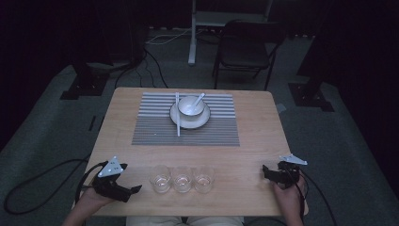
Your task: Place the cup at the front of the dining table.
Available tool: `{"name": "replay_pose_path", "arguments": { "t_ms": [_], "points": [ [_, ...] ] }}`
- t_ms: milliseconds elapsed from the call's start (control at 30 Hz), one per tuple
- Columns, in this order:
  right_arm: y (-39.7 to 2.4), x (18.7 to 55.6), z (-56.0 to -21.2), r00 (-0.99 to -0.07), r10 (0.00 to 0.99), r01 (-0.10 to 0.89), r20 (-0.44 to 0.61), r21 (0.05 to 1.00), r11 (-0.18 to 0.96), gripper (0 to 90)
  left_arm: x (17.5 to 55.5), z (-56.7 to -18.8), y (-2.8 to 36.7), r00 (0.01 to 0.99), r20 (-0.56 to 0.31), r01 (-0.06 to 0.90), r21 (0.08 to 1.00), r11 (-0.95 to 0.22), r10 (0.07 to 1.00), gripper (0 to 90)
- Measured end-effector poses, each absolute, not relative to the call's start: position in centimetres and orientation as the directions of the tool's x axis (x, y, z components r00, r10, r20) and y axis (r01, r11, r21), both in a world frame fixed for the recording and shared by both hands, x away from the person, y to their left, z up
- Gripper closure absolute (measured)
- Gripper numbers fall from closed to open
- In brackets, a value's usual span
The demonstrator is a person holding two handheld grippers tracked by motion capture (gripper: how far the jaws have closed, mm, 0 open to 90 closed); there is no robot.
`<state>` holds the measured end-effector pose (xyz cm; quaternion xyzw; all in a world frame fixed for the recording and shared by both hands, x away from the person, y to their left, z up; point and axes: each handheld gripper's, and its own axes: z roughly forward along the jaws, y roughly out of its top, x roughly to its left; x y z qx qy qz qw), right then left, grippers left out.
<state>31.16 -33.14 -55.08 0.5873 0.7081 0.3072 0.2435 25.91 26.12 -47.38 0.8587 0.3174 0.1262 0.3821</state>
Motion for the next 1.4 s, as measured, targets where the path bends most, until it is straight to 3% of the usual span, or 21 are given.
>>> {"name": "replay_pose_path", "arguments": {
  "t_ms": [933,1400],
  "points": [
    [-33.2,31.2,-55.1,-0.193,0.981,0.681,0.015,0.722,0.123,11.5,28.3,-45.0,17.9,0.893,0.023,0.307,0.699,-0.646,0.450,0.5],
    [-33.2,31.2,-55.1,-0.193,0.981,0.681,0.015,0.722,0.123,11.5,28.9,-45.2,13.6,0.933,0.044,0.253,0.628,-0.736,0.358,0.4]
  ]
}}
